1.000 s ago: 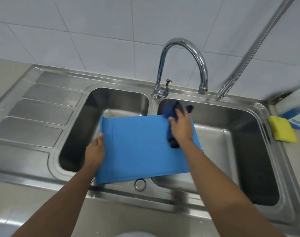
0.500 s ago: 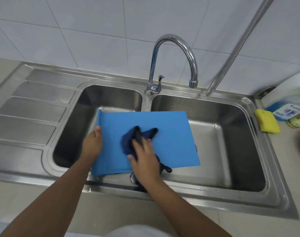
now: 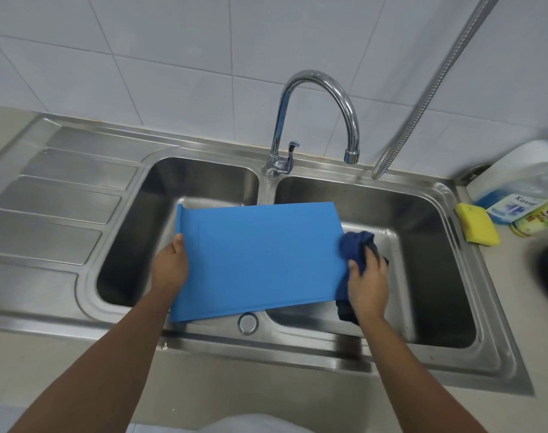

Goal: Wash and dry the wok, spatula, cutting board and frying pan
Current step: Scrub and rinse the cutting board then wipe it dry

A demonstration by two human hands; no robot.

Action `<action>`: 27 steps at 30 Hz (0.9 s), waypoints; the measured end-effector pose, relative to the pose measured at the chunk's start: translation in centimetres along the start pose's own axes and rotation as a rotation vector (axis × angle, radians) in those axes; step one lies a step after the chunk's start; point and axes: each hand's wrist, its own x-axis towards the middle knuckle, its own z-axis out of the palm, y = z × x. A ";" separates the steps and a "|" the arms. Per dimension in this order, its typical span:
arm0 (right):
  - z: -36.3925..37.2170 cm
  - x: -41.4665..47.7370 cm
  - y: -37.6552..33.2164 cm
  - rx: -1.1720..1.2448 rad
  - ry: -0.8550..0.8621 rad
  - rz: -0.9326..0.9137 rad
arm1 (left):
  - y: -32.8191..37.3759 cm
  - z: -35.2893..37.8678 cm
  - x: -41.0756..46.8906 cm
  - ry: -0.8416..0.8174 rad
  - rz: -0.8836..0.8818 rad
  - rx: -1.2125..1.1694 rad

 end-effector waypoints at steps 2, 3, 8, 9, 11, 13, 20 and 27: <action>0.3 -2.6 -0.1 0.006 0.037 -0.073 | 0.1 0.0 0.0 0.005 0.004 0.007; 1.0 -4.0 -0.7 0.016 0.012 -0.164 | 0.2 0.0 0.0 0.004 0.005 -0.003; 5.8 -9.7 -7.7 -0.084 -0.399 -0.713 | 0.7 0.0 -0.2 -0.046 -0.018 -0.110; 6.6 -10.2 -9.4 -0.084 -0.503 -0.774 | 0.6 0.0 -0.3 -0.047 -0.036 -0.138; 8.4 -9.5 -12.7 -0.097 -0.604 -0.819 | 0.3 -0.1 -0.3 -0.023 -0.037 -0.175; 10.7 -7.1 -15.7 -0.104 -0.609 -0.831 | 0.0 -0.1 -0.4 0.022 -0.013 -0.174; 16.6 -0.8 -21.6 -0.059 -0.515 -0.617 | 0.1 0.0 -0.6 0.053 -0.023 -0.130; 11.2 -10.6 -13.7 0.010 -0.609 -0.712 | -0.4 0.4 0.7 -0.019 -0.076 -0.125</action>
